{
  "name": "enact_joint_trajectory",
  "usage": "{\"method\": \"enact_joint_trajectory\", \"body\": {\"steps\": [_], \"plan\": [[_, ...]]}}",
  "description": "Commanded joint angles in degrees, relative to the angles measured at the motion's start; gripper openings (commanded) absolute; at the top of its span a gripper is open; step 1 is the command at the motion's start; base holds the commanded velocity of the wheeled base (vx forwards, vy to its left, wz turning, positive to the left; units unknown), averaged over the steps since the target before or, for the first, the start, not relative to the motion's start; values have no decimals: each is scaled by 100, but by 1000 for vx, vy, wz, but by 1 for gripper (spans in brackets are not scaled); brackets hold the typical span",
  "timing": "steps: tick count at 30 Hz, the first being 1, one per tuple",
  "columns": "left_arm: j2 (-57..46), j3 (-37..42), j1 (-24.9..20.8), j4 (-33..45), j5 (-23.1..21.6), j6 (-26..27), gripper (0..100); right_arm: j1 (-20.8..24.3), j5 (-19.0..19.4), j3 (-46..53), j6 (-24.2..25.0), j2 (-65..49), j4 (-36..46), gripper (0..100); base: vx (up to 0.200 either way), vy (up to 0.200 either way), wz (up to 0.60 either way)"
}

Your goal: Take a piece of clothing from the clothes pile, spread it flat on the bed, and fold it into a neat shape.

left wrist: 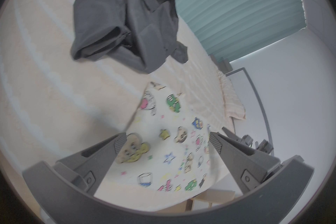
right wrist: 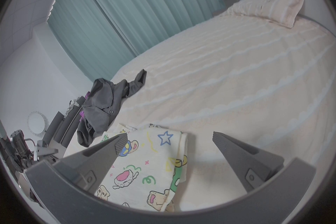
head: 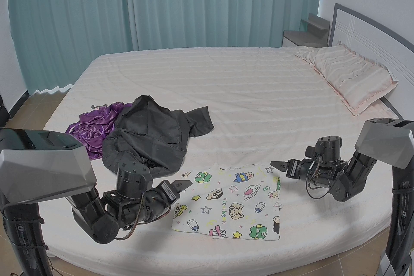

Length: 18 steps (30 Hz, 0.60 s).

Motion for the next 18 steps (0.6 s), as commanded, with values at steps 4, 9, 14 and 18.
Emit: {"method": "enact_joint_trajectory", "body": {"steps": [4,9,14,18], "plan": [[881,-778,-477,-151,702,-205,100,318,-425,931,170,-342,-874,100,0,0,0],[995,-716,-653,-134,939,209,100,397,-433,1150,284,-298,-1129,100,0,0,0],[1065,-699,-723,-134,1097,332,100,362,-442,1256,293,-395,-1138,100,0,0,0],[846,-673,-573,-151,1220,296,100,239,-451,1440,302,-791,-1129,100,0,0,0]]}}
